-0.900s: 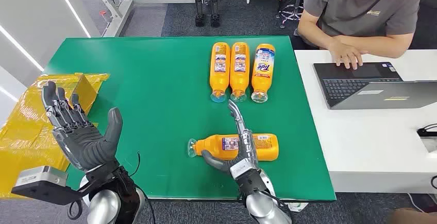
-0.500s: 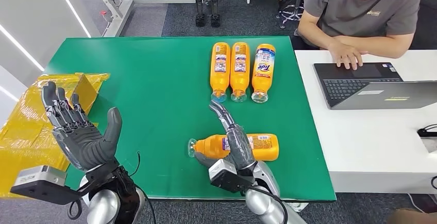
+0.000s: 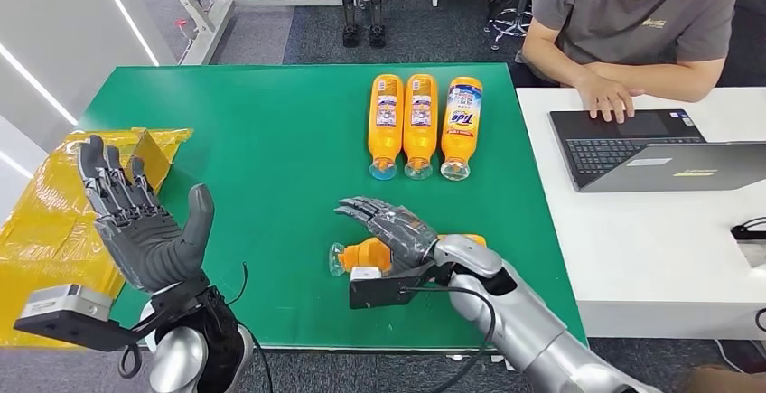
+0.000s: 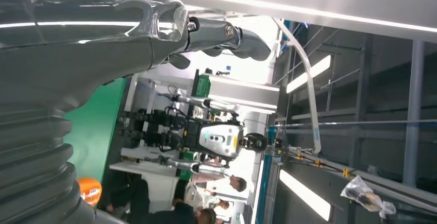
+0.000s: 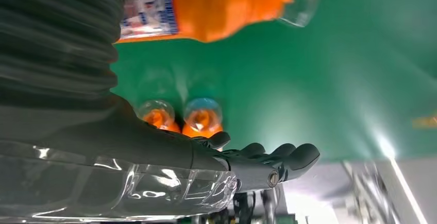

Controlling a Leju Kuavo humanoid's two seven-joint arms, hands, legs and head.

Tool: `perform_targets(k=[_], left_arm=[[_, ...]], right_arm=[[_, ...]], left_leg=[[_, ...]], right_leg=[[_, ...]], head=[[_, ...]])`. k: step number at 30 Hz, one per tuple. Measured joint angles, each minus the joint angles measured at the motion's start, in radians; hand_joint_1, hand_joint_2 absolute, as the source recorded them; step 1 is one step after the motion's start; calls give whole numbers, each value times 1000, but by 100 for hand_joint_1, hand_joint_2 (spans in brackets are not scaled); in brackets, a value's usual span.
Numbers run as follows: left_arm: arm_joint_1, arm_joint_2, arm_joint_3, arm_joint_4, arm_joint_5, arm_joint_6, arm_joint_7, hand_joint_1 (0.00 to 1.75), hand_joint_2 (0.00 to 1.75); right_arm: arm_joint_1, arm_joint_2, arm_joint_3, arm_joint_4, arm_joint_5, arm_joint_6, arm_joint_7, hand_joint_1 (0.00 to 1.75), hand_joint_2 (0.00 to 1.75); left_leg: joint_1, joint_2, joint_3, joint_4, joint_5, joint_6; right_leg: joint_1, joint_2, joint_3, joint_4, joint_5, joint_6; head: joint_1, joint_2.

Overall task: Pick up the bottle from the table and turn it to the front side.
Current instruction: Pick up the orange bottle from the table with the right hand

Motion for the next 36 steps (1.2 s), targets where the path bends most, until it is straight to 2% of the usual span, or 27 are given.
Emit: perform_targets(k=[7,17,23,32,34,36], left_arm=[[-21,5,-19,34,12,-53,0,0,175],[-18,5,-20,50,16,-79,0,0,175],[-17,5,-20,59,16,-89,0,0,175],[-17,4,-20,69,13,-93,0,0,175],[-17,4,-20,69,13,-91,0,0,175],[-17,4,-20,69,12,-86,0,0,175]], right_arm=[[-155,-63,98,164,-9,162,0,0,175],[-281,-157,217,240,-50,344,23,0,175],[-294,-189,264,262,-67,355,36,0,175],[-279,-237,315,272,-75,318,75,1,175],[-279,-243,322,272,-78,316,77,45,175],[-278,-245,327,272,-82,300,81,128,175]], left_leg=[[0,0,0,1,0,0],[0,0,0,1,0,0],[0,0,0,1,0,0],[0,0,0,1,0,0],[0,0,0,1,0,0],[0,0,0,1,0,0]], right_leg=[[0,0,0,0,1,0],[0,0,0,0,1,0],[0,0,0,0,1,0],[0,0,0,0,1,0],[0,0,0,0,1,0],[0,0,0,0,1,0]], head=[[0,0],[0,0],[0,0],[0,0],[0,0],[0,0]])
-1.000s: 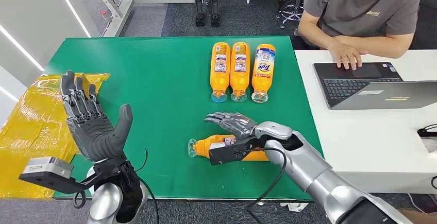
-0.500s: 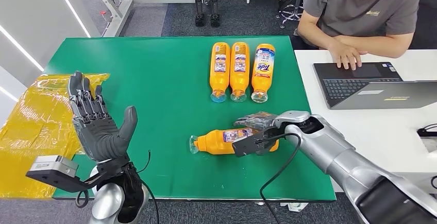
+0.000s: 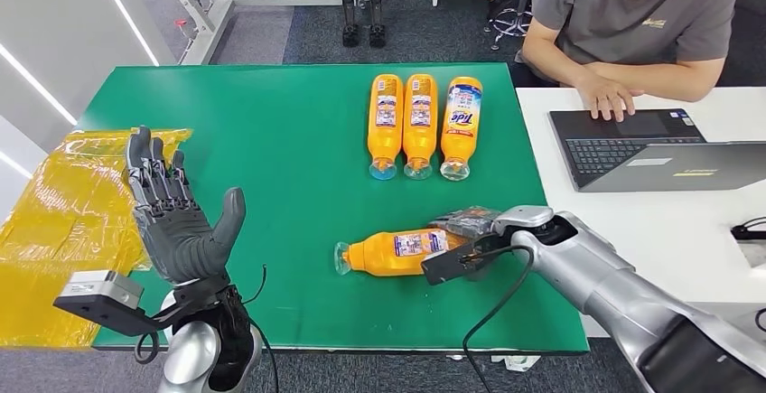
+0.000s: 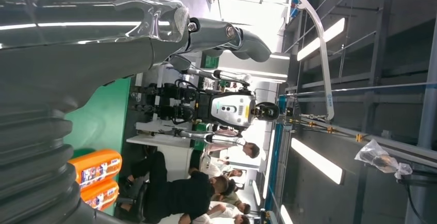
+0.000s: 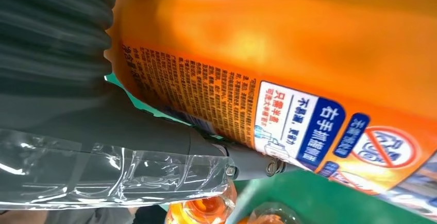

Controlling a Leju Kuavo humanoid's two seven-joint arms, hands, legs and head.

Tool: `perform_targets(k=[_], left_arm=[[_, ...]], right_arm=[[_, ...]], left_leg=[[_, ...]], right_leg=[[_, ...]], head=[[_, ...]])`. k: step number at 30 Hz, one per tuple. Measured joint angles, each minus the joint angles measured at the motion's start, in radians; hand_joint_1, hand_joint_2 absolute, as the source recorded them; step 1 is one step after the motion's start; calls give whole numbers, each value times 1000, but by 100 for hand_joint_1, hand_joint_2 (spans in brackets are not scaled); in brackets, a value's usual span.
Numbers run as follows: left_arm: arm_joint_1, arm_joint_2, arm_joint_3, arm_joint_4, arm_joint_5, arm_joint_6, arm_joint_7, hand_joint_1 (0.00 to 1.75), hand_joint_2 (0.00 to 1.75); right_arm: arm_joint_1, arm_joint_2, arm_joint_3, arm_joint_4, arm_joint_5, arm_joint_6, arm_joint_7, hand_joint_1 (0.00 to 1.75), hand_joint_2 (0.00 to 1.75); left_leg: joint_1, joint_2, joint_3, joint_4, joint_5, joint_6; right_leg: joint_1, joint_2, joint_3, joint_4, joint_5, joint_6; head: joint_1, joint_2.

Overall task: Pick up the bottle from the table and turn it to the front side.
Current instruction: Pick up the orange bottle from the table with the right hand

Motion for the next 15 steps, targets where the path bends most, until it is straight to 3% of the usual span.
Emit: perform_targets(k=[2,12,15], left_arm=[[1,0,0,0,-1,6,0,0,175],[6,0,0,0,-2,11,0,0,175],[13,1,0,-2,-7,13,0,0,175]], right_arm=[[0,0,4,1,-2,-30,2,172,175],[21,0,16,15,10,-178,-8,175,175],[48,0,12,11,9,-282,7,175,175]], left_leg=[[0,0,0,0,0,0],[0,0,0,0,0,0],[0,0,0,0,0,0]], right_leg=[[0,0,0,0,0,0],[0,0,0,0,0,0],[0,0,0,0,0,0]], head=[[0,0],[0,0],[0,0]])
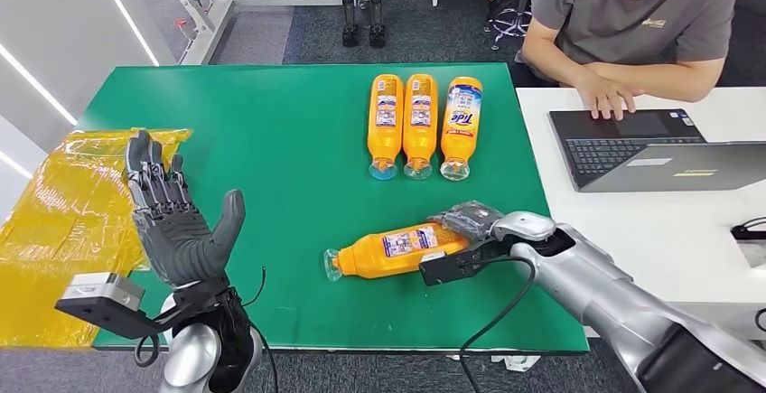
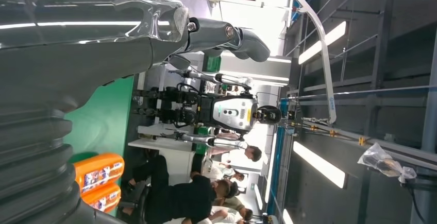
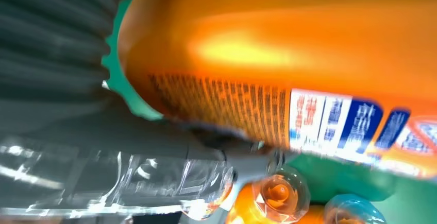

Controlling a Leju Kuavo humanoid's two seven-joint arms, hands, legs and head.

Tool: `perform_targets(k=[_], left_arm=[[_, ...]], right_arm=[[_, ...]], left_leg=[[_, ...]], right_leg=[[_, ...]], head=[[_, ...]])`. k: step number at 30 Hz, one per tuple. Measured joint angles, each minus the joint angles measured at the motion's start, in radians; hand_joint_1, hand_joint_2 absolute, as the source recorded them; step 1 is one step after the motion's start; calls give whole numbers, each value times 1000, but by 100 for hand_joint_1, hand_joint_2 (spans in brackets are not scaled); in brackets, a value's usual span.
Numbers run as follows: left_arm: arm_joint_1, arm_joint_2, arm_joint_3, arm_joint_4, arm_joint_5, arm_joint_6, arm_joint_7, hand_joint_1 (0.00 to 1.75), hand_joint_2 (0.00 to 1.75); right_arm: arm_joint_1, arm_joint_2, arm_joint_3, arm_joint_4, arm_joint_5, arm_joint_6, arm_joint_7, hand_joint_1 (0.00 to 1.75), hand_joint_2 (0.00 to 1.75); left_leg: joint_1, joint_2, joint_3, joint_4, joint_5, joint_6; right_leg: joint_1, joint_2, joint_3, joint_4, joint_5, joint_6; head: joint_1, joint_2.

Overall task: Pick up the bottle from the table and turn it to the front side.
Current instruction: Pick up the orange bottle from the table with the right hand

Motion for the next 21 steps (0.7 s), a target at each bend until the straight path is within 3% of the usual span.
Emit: perform_targets(k=[5,11,16,21], left_arm=[[13,1,0,-9,-10,13,0,0,175],[18,3,0,-16,-12,20,0,0,175],[18,3,-1,-16,-12,22,0,0,175],[19,1,-10,-10,-3,15,0,0,175]], right_arm=[[88,7,-65,-39,-23,-231,19,175,175],[224,47,-212,-141,-103,-475,-41,175,175],[391,101,-377,-286,-177,-696,-133,175,175],[545,166,-518,-421,-360,-787,-289,175,175]], left_leg=[[0,-1,-1,0,0,0],[0,-1,-1,0,0,0],[1,-4,-2,-1,0,0],[1,-4,-2,-1,-1,0]], right_leg=[[0,-1,0,0,0,0],[0,-2,0,0,-1,0],[1,-4,0,0,-2,0],[1,-4,0,0,-2,0]], head=[[0,0],[0,0],[0,0],[0,0]])
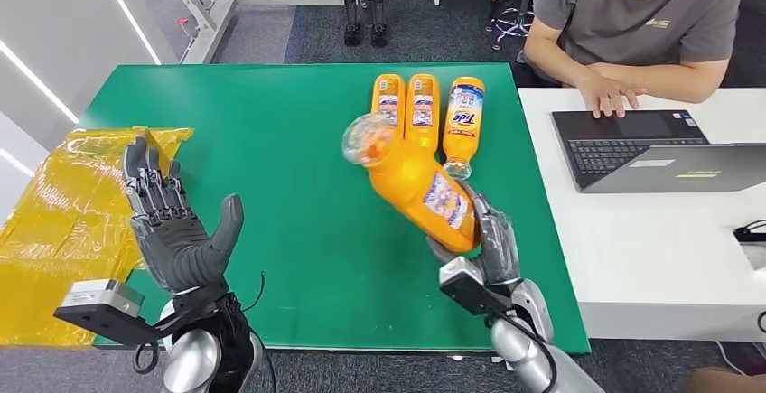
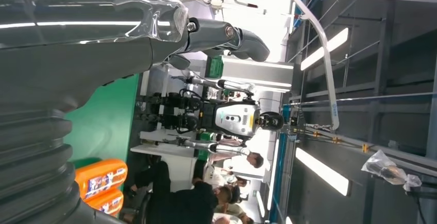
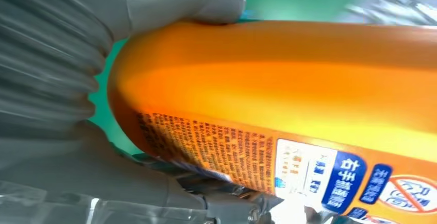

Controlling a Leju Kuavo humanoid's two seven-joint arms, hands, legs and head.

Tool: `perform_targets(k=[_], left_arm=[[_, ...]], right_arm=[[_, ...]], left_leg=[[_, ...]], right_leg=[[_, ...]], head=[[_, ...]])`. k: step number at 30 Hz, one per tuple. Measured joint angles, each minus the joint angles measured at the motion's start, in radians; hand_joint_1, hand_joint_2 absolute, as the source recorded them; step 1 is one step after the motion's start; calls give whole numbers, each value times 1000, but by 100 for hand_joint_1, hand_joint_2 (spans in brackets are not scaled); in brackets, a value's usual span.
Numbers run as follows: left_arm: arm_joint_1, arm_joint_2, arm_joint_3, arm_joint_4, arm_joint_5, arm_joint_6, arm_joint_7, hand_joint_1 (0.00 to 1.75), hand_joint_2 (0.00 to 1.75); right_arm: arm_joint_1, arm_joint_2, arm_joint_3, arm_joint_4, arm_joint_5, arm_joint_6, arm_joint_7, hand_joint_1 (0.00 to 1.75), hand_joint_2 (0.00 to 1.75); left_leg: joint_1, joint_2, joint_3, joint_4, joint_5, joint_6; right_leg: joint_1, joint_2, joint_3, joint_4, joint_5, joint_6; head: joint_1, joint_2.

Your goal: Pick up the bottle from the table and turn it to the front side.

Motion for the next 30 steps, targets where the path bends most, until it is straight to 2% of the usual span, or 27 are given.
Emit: perform_targets(k=[3,5,10,14,21,30], left_arm=[[2,-1,-11,9,17,-43,0,0,175],[5,-4,-17,16,38,-107,0,0,175],[4,-25,-19,49,86,-292,0,0,175],[-17,-39,-33,89,98,-379,0,0,175],[-48,-54,-57,130,111,-422,0,0,175],[-82,-62,-57,180,139,-450,0,0,175]], right_arm=[[60,40,-62,-56,-52,-12,-52,175,175],[81,62,-87,-80,-62,-6,-62,175,175],[90,103,-109,-96,-35,45,-53,175,175],[66,125,-110,-87,21,99,-31,175,175],[-6,134,-82,-40,118,220,36,175,175],[-95,135,15,53,224,406,93,175,175]], left_leg=[[0,0,0,0,0,0],[0,1,0,0,0,0],[0,1,1,0,0,0],[0,1,1,0,0,0],[0,1,1,0,0,0],[0,1,0,0,0,0]], right_leg=[[0,0,0,0,0,0],[0,1,0,0,0,0],[0,1,0,0,0,0],[0,1,0,0,1,-1],[0,1,0,0,1,-1],[0,1,0,0,1,-1]], head=[[0,0],[0,0],[0,0],[0,0],[0,0],[0,0]])
